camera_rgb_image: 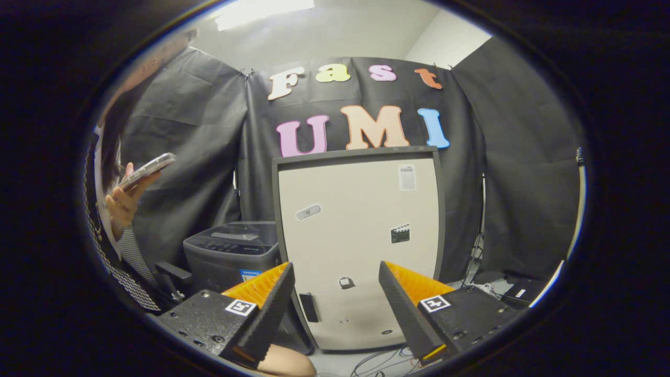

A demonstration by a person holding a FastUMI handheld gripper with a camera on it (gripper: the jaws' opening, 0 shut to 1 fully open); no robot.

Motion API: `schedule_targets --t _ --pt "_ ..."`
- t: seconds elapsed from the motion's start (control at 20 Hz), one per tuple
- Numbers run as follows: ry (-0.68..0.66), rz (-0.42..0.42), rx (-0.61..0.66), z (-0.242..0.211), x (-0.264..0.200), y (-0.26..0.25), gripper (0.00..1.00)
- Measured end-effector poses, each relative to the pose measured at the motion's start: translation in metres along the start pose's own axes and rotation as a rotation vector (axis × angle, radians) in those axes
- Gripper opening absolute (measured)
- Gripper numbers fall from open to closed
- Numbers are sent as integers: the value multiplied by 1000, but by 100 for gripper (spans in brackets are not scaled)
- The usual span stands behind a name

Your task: Put the clothes into the washing machine and then close the washing machine lid.

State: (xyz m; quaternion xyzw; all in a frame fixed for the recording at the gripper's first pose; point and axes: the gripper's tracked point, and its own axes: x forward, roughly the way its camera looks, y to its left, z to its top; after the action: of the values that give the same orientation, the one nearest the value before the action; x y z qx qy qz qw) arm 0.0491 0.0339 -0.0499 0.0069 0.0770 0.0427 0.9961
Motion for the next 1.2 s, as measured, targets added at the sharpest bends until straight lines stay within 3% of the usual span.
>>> schedule_targets --t 0.3,1.2 --pt "73 -3 -46 -14 -4 0 97" --pt "60 -70 -31 -11 -2 -4 97"
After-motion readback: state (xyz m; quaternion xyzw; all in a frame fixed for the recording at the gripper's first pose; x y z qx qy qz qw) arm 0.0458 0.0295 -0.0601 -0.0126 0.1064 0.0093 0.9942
